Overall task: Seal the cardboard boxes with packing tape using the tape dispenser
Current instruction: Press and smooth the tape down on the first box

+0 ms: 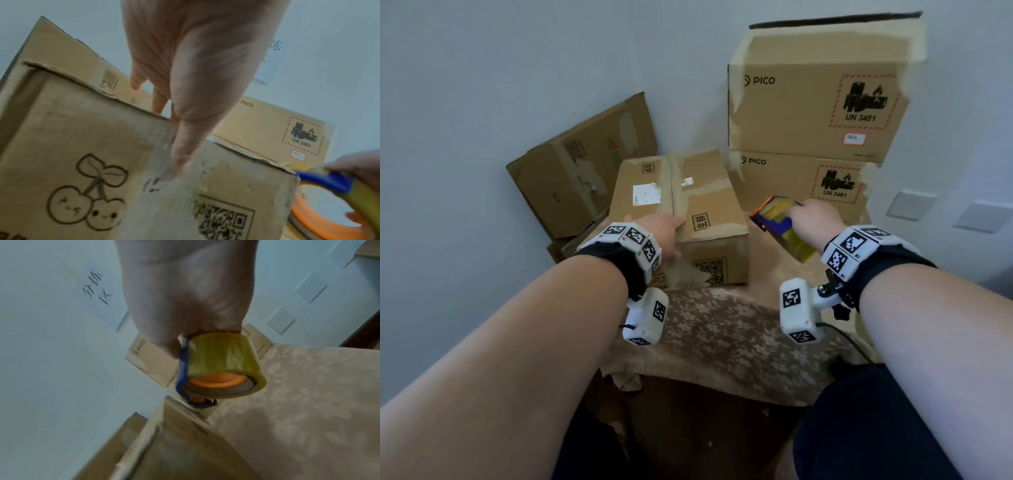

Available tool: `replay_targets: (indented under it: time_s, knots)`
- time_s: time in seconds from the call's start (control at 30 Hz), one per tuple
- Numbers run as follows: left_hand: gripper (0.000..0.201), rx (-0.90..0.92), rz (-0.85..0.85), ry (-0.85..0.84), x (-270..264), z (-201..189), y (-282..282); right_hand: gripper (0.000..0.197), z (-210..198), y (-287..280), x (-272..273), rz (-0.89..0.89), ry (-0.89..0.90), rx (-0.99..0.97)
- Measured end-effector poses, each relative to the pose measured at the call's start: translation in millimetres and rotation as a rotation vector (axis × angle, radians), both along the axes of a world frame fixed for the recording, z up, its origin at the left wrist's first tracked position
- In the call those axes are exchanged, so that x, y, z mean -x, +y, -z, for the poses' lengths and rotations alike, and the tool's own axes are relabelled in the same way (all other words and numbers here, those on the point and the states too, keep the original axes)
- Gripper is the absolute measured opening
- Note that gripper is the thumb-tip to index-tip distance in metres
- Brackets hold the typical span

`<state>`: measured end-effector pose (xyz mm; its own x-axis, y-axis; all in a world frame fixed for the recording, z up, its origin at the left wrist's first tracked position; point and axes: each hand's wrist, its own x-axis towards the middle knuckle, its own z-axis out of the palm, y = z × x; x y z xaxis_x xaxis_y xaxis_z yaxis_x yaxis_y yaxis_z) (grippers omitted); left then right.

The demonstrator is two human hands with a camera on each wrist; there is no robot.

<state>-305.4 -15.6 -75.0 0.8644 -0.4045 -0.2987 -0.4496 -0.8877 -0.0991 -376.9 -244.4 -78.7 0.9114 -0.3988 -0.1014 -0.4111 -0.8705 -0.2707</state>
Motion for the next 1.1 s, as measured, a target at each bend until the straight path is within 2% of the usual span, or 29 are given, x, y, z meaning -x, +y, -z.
replay_targets:
  time_s: [0.1, 0.2, 0.33, 0.43, 0.5, 0.6, 0.67, 0.77, 0.9, 1.0, 1.1]
  knots:
    - [0.056, -0.039, -0.019, -0.015, 5, -20, 6, 0.026, -22, 6, 6, 0.201, -0.275, -0.325]
    - [0.043, 0.117, -0.085, -0.009, 12, -42, 17, 0.041, -45, 16, 17, 0.321, -0.56, -0.584]
    - [0.042, 0.537, -0.219, 0.074, 25, -69, 24, 0.05, -64, 34, 24, 0.259, -0.629, -0.841]
    - [0.043, 1.038, -0.491, 0.316, 34, -75, 26, 0.041, -74, 54, 29, 0.208, -0.618, -1.03]
    - [0.045, 1.239, -0.606, 0.454, 40, -78, 31, 0.037, -78, 64, 32, 0.15, -0.605, -1.14]
    - [0.044, 1.441, -0.679, 0.653, 48, -85, 42, 0.036, -82, 78, 38, 0.091, -0.59, -1.169]
    - [0.039, 1.53, -0.698, 0.718, 51, -88, 48, 0.038, -85, 83, 41, 0.081, -0.597, -1.154]
    - [0.033, 1.61, -0.747, 0.719, 54, -91, 51, 0.042, -88, 88, 45, 0.067, -0.599, -1.163]
    - [0.031, 1.707, -0.805, 0.707, 59, -91, 52, 0.035, -92, 91, 50, 0.017, -0.606, -1.2]
    - [0.024, 1.697, -0.826, 0.68, 61, -90, 54, 0.026, -94, 92, 53, -0.023, -0.601, -1.197]
    - [0.02, 1.669, -0.858, 0.616, 58, -91, 56, 0.031, -96, 93, 55, -0.052, -0.57, -1.165]
